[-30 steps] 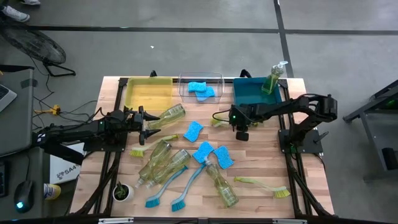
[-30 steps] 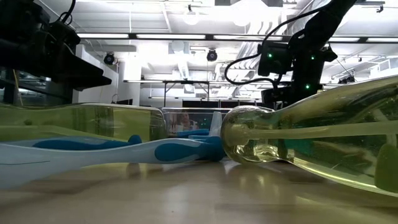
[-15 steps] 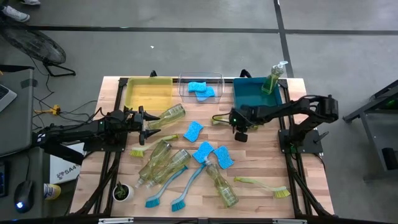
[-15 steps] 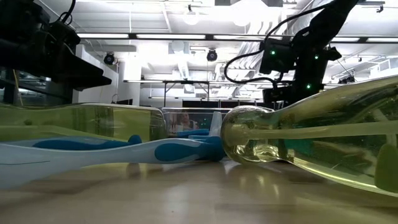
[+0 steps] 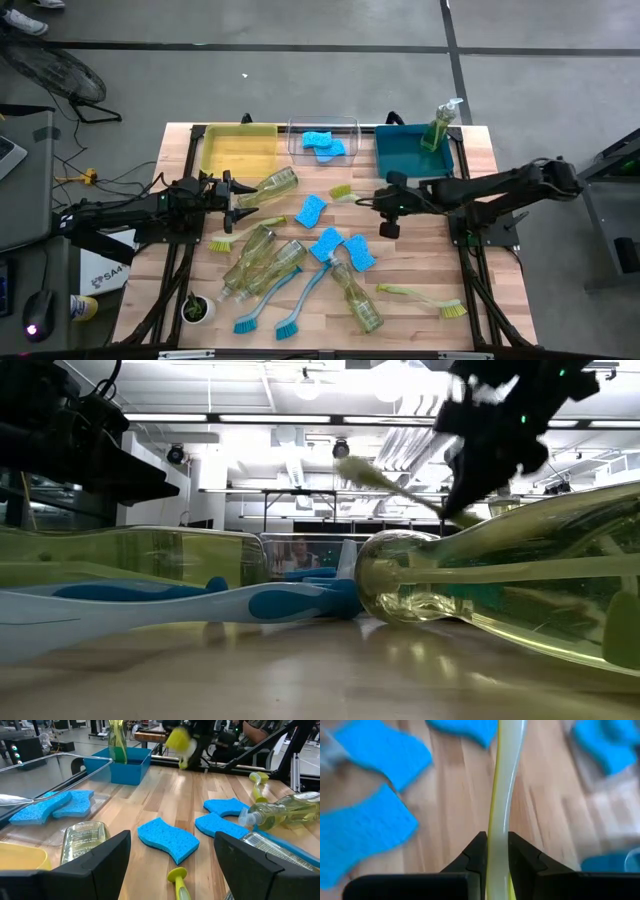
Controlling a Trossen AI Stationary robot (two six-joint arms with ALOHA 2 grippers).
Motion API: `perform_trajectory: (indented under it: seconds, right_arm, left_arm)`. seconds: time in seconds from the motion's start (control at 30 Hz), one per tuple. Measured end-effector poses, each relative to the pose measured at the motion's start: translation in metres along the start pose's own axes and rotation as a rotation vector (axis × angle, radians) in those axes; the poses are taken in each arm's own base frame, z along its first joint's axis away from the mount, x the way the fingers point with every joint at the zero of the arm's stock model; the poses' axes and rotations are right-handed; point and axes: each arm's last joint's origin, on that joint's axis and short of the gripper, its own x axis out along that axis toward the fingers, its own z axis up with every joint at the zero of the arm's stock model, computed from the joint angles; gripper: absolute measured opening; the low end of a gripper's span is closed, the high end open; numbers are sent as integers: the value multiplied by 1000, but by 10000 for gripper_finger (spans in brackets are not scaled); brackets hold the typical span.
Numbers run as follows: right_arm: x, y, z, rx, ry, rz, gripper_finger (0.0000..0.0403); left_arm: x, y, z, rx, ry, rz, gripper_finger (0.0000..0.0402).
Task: Pick & Place Kitchen Sink Supplies
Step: Put the top right yellow dish brush into the blue bin
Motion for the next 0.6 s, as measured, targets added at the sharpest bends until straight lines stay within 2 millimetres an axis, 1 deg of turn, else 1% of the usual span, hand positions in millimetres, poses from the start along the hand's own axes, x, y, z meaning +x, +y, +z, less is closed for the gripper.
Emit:
perform_trajectory:
  seconds: [0.1, 0.3, 0.4, 0.5, 0.6]
  right_arm:
    - [-9, 7, 9, -6, -110, 18, 46]
    - [-16, 19, 23, -42, -281, 28, 46]
    - [-18, 20, 30, -45, -356, 3, 46]
    - [-21, 20, 37, -46, -427, -7, 45]
    - [-22, 19, 41, -57, -464, -15, 45]
  left_arm:
    - [0, 0, 0, 0, 0, 0, 280]
    - [0, 0, 0, 0, -3, 0, 280]
    - [0, 0, 4, -7, -39, -2, 280]
    - [0, 0, 6, -53, -60, -5, 280]
    - [0, 0, 7, -59, -76, -7, 280]
